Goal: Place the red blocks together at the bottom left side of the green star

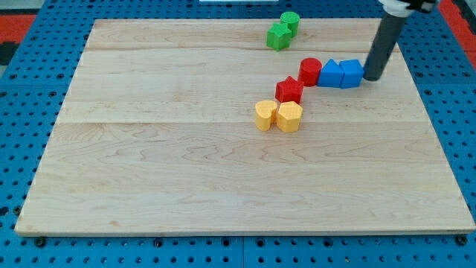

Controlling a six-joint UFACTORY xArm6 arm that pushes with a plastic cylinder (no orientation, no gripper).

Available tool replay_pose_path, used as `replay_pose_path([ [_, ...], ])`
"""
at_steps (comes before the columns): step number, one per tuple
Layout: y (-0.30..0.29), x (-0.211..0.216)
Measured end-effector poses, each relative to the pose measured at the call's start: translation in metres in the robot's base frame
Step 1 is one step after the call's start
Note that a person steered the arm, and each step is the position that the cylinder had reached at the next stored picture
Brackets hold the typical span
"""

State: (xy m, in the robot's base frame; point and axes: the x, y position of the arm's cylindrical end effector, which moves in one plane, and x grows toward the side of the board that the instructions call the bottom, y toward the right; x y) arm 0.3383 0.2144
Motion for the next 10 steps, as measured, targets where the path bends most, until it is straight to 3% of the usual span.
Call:
replay_pose_path([
  [2,-0.005,-0.024],
  [3,-0.051,-0.045],
  [5,-0.109,-0.026],
  [7,-0.089,0.028],
  [8,-0.082,0.030],
  [9,-0.032,0.044],
  [10,-0.019,0.061],
])
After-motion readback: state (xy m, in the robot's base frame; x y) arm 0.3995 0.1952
